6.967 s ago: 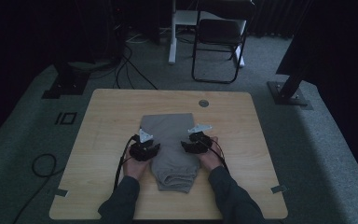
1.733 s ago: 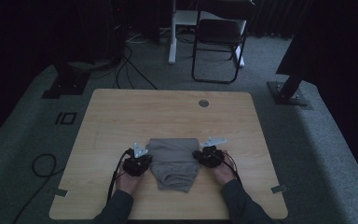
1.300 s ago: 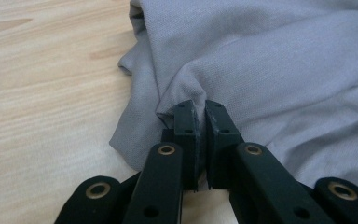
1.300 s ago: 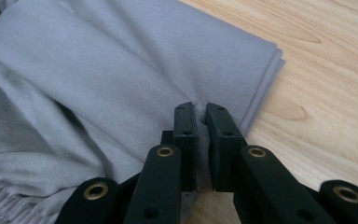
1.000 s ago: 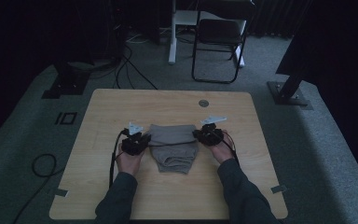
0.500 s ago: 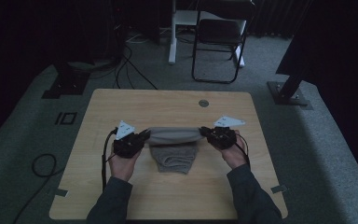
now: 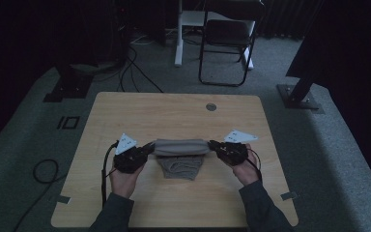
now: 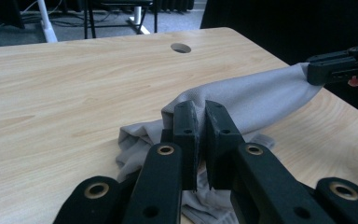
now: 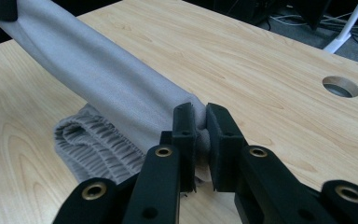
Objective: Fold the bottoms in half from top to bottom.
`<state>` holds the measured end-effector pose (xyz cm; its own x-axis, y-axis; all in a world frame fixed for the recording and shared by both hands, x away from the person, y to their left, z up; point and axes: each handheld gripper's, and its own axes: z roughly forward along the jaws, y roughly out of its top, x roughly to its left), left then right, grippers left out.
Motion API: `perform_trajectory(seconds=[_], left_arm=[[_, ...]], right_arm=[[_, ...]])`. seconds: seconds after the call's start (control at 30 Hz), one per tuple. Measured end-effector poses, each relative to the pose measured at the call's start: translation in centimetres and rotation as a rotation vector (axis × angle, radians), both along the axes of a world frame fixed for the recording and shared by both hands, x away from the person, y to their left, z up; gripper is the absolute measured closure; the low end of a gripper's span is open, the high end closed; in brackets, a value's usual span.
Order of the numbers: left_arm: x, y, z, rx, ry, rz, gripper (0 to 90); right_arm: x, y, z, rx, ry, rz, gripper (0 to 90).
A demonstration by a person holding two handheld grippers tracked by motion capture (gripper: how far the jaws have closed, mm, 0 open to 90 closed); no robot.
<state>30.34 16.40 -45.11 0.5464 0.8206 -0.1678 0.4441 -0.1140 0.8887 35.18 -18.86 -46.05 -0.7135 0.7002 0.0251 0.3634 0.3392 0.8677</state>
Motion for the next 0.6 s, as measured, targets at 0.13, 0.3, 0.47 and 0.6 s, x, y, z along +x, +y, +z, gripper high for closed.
perform_trajectory(seconds=[0.13, 0.3, 0.47, 0.6], left_arm=[[-1.3, 0.1, -0.1, -0.010, -0.006, -0.001, 84.8], [-2.3, 0.4, -0.4, -0.019, -0.024, -0.024, 73.6], [-1.7, 0.7, -1.0, -0.013, 0.005, -0.006, 65.9], [-1.3, -0.6, -2.3, 0.026, 0.048, -0.037, 65.4]], right_arm=[[-1.0, -0.1, 0.3, -0.014, -0.018, 0.021, 83.7], [-2.0, -0.5, -0.2, -0.013, -0.007, 0.060, 74.6], [-1.8, -1.1, -1.0, 0.004, 0.024, 0.025, 59.3], [-1.5, -0.5, -2.3, -0.029, 0.064, 0.020, 56.5]])
